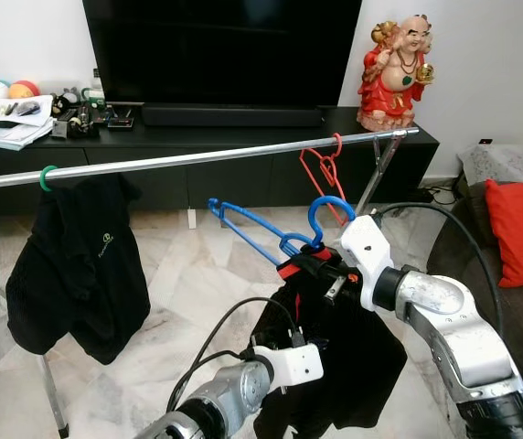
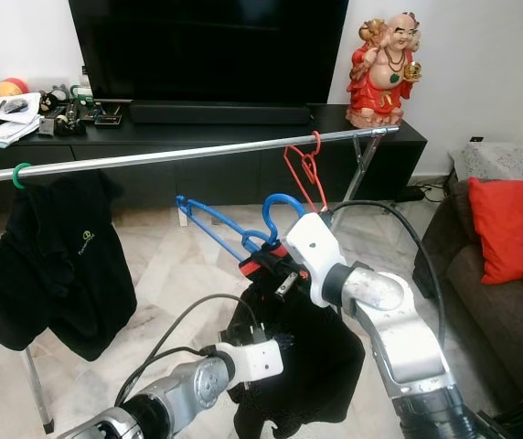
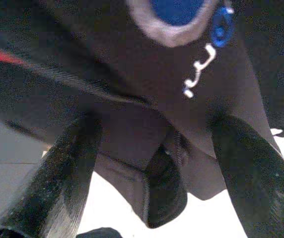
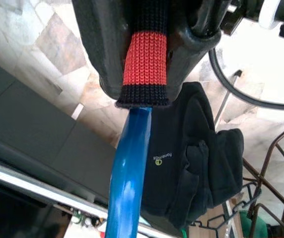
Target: Hang hanger
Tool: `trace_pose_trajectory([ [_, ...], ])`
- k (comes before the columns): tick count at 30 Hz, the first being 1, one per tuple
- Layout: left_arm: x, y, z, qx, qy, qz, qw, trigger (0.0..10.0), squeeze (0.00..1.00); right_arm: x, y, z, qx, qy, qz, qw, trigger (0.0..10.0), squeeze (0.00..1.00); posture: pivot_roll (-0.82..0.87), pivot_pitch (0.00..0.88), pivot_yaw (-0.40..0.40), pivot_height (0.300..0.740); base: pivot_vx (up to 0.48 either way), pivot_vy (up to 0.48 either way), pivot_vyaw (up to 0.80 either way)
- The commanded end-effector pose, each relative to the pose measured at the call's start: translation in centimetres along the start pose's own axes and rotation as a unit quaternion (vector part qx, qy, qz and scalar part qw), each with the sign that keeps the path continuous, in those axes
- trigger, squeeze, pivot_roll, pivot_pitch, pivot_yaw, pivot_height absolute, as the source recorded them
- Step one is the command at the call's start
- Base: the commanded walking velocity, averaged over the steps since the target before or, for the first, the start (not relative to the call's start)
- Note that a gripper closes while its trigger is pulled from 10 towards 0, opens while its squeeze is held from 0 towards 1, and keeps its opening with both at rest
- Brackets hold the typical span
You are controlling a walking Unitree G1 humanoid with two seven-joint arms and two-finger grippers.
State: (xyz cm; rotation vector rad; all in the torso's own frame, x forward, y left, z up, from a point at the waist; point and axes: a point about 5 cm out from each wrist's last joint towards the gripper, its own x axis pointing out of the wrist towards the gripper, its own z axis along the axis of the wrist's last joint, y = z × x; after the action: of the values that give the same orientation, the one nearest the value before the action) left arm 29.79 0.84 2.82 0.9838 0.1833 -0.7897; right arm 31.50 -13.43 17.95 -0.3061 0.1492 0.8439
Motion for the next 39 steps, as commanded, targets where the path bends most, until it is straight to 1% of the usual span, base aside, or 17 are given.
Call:
trace_pose_trajectory([
  [1, 0.0, 0.7, -0.3, 0.013, 0.003, 0.011, 1.000, 10.0, 0.00, -0.5, 0.0, 0.9, -0.013, -0.010, -0.002, 1.000, 0.0, 0.00, -0.11, 0.000, -0.061, 0.740, 0.000, 0.000, 0.00],
  [5, -0.3, 1.2, -1.3, 0.034, 0.020, 0.014, 0.999, 10.0, 0.00, -0.7, 0.0, 0.7, -0.014, -0.001, -0.007, 1.000, 0.0, 0.00, -0.11, 0.000, -0.062, 0.740, 0.000, 0.000, 0.00],
  [8, -0.4, 1.4, -1.8, 0.038, 0.031, 0.014, 0.999, 10.0, 0.00, -0.7, 0.1, 0.7, -0.013, 0.000, -0.007, 1.000, 0.0, 0.00, -0.10, 0.000, -0.063, 0.740, 0.000, 0.000, 0.00],
  [10, -0.4, 1.4, -2.0, 0.042, 0.035, 0.014, 0.998, 10.0, 0.00, -0.7, 0.1, 0.7, -0.013, 0.000, -0.006, 1.000, 0.0, 0.00, -0.10, 0.000, -0.063, 0.740, 0.000, 0.000, 0.00],
  [13, -0.5, 1.0, -2.3, 0.039, 0.045, 0.006, 0.998, 10.0, 0.00, -0.6, 0.1, 1.0, -0.014, -0.003, -0.005, 1.000, 0.0, 0.00, -0.10, 0.000, -0.065, 0.740, 0.000, 0.000, 0.00],
  [15, -0.5, 0.8, -2.3, 0.037, 0.045, 0.001, 0.998, 10.0, 0.00, -0.7, 0.2, 1.2, -0.015, -0.005, -0.005, 1.000, 0.0, 0.00, -0.11, 0.000, -0.064, 0.740, 0.000, 0.000, 0.00],
  [23, -0.2, 0.4, -1.4, 0.050, 0.037, 0.001, 0.998, 10.0, 0.00, -0.9, 0.2, 1.7, -0.017, -0.009, -0.008, 1.000, 0.0, 0.00, -0.12, 0.000, -0.064, 0.740, 0.000, 0.000, 0.00],
  [29, -0.1, 0.6, -1.1, 0.056, 0.036, 0.016, 0.998, 10.0, 0.00, -1.0, 0.2, 2.2, -0.016, -0.015, -0.008, 1.000, 0.0, 0.00, -0.13, 0.000, -0.066, 0.740, 0.000, 0.000, 0.00],
  [35, -0.2, 1.4, -1.9, 0.061, 0.067, 0.053, 0.995, 10.0, 0.00, -1.0, 0.4, 2.7, -0.015, -0.020, -0.002, 1.000, 0.0, 0.00, -0.13, 0.000, -0.068, 0.740, 0.000, 0.000, 0.00],
  [39, -0.2, 1.7, -2.3, 0.053, 0.085, 0.061, 0.993, 10.0, 0.00, -1.0, 0.4, 2.8, -0.014, -0.020, -0.003, 1.000, 0.0, 0.00, -0.13, 0.000, -0.068, 0.740, 0.000, 0.000, 0.00],
])
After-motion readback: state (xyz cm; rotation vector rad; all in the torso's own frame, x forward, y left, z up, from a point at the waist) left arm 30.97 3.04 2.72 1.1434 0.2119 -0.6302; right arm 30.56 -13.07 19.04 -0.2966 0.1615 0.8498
